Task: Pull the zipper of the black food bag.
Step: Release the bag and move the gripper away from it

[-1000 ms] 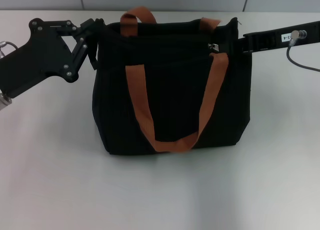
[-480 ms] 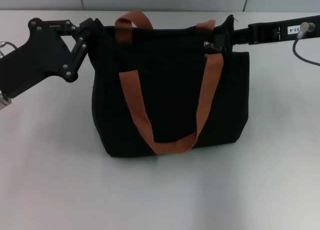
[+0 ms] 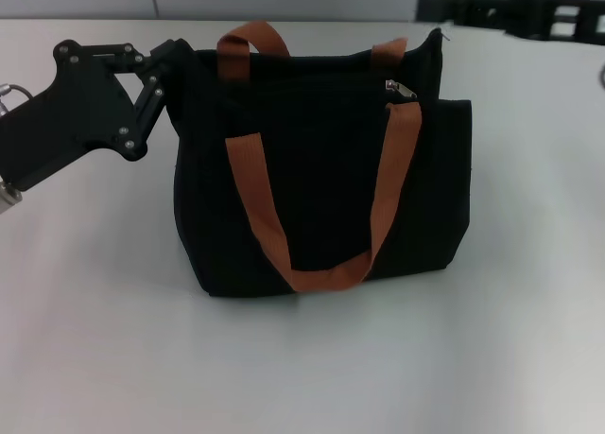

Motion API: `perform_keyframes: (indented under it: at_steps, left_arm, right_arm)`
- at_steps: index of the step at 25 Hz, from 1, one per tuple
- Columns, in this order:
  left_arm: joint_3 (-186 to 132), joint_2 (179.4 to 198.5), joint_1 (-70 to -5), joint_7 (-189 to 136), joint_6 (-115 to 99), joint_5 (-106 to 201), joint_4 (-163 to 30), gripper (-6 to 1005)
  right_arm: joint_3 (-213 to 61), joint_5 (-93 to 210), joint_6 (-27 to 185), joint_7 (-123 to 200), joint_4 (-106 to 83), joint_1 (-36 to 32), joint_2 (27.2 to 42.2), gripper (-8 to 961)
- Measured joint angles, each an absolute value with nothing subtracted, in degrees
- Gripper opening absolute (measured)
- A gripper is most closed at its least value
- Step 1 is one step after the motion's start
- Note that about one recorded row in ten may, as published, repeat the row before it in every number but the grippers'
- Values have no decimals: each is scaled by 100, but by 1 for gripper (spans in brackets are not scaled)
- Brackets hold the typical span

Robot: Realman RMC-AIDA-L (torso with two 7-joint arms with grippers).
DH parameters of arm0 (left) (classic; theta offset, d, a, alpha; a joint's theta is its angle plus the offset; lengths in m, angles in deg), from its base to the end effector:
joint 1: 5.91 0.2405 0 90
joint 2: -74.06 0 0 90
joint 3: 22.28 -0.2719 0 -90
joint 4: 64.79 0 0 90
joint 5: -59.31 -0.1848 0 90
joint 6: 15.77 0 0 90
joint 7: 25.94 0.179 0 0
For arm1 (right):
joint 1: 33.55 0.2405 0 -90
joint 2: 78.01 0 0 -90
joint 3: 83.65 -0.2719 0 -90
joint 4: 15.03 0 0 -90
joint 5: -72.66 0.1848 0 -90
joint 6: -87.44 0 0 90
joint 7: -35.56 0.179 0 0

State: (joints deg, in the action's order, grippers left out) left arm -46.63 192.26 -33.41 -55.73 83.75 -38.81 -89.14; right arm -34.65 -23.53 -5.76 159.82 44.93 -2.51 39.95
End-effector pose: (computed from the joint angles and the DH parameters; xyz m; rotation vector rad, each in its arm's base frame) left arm -0.2353 0.3212 0.0100 -2.2043 0.1887 -0.9649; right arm 0.1529 0.3528 0.0278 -2.6506 1.0636 1.0663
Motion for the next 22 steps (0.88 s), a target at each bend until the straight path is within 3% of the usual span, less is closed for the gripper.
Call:
perform_keyframes:
  at_steps: [3, 8, 12, 15, 22]
  left_arm:
    - [-4662, 19232, -3330, -5576, 8375, -3882, -8908, 26]
    - [-4662, 19237, -3295, -5587, 8366, -3884, -8876, 26]
    - [-4662, 19235, -3251, -5612, 8311, -3889, -8869, 26]
    - [-4662, 19235, -3222, -5654, 8263, -3890, -8869, 27]
    - [-4662, 19235, -3200, -5693, 8225, -3889, -8870, 27]
  right_arm:
    - [-3774, -1677, -1498, 14412, 3227, -242, 3762, 666]
    - [-3727, -1715, -1898, 13474, 2877, -377, 3752, 675]
    - [-3646, -2244, -2181, 12272, 2723, -572, 3844, 723]
    - [-3646, -2919, -2322, 11051, 2574, -718, 4009, 789]
    - [-3650, -3481, -2356, 9863, 2199, -808, 4085, 835]
